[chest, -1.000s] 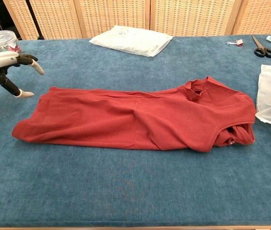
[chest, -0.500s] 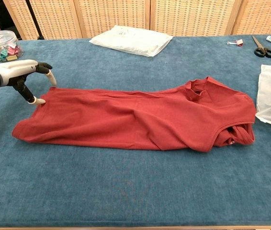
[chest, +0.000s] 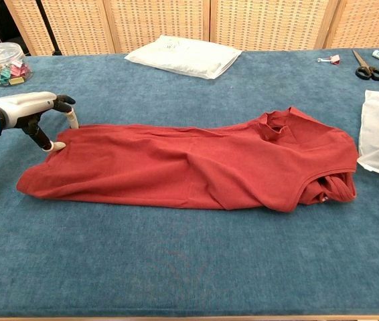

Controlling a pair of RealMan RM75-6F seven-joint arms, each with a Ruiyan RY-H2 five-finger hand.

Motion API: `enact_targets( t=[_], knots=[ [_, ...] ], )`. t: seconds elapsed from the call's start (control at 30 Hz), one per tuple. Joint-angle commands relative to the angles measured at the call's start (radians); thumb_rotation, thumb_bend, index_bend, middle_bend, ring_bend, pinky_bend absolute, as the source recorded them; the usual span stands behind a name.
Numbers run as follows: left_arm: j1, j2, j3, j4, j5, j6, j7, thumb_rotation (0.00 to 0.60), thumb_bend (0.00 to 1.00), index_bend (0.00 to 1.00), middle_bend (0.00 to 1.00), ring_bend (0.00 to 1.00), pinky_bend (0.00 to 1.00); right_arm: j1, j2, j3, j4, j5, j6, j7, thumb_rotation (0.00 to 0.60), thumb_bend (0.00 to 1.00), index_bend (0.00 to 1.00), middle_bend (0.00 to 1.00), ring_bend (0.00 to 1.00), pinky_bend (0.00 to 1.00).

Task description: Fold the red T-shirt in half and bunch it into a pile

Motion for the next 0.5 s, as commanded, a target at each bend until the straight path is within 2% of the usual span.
enact_targets(
  t=[0.03, 0.17, 0.5],
  knots=[
    [0.003, -0.001, 0.002, -0.003, 0.004, 0.006, -0.006, 0.600, 0.31, 0.53, 0.00, 0.00, 0.00, 0.000, 0.000, 0.000, 0.000, -0.002, -0.001, 0.002, 0.600, 0.00, 0.00, 0.00, 0.00, 0.00],
    [0.010, -0.007, 0.004, -0.003, 0.020, 0.025, -0.016, 0.600, 0.31, 0.58, 0.00, 0.00, 0.00, 0.000, -0.001, -0.001, 0.002, -0.005, -0.005, 0.004, 0.600, 0.00, 0.00, 0.00, 0.00, 0.00],
    [0.009, -0.019, 0.004, 0.006, 0.033, 0.033, -0.023, 0.600, 0.39, 0.62, 0.00, 0.00, 0.00, -0.001, 0.000, 0.000, 0.001, -0.008, -0.007, 0.004, 0.600, 0.00, 0.00, 0.00, 0.00, 0.00]
  ],
)
